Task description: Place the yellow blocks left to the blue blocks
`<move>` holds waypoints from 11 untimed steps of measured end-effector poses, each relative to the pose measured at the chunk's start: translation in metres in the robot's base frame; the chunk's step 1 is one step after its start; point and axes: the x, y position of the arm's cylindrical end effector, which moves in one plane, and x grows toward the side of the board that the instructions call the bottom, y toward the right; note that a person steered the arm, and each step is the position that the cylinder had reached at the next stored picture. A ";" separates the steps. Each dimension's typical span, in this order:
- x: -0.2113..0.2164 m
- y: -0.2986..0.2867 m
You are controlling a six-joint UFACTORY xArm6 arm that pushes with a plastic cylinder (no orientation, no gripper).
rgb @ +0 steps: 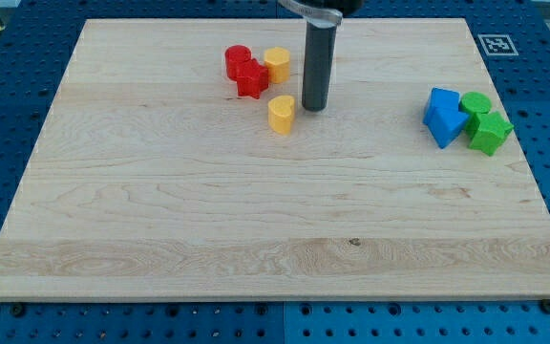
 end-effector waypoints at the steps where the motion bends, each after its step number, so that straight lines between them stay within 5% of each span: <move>1: 0.016 -0.009; 7: 0.016 0.018; 9: 0.039 -0.042; 11: -0.020 0.024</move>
